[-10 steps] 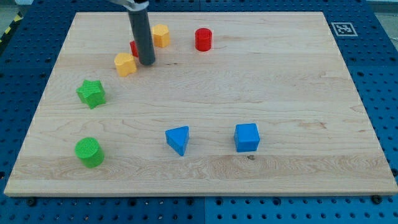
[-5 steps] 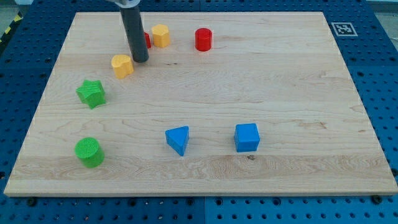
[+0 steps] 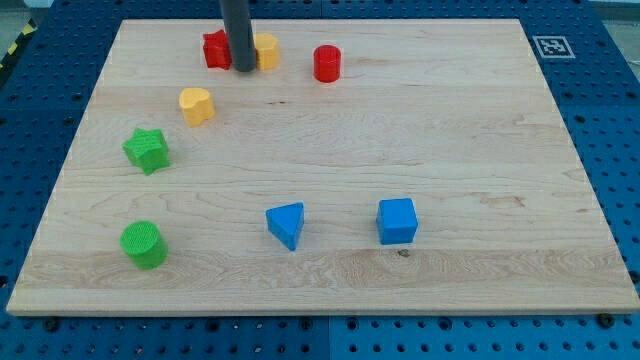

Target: Slide the red star towards the top left

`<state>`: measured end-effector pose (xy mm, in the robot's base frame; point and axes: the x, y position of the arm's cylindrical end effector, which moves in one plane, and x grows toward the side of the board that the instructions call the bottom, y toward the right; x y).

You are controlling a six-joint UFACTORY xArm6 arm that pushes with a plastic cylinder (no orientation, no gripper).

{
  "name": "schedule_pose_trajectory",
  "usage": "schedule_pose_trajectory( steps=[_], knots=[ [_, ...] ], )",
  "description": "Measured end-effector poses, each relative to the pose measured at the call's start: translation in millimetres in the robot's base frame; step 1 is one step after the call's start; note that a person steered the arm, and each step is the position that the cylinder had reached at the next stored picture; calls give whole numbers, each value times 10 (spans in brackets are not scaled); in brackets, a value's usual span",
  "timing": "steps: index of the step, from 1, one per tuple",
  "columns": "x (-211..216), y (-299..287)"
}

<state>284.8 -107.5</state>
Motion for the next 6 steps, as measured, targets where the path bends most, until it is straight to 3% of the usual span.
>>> schedule_pose_trajectory(
  steps=[3, 6],
  knots=[
    [-156, -507],
    [-22, -556]
  ],
)
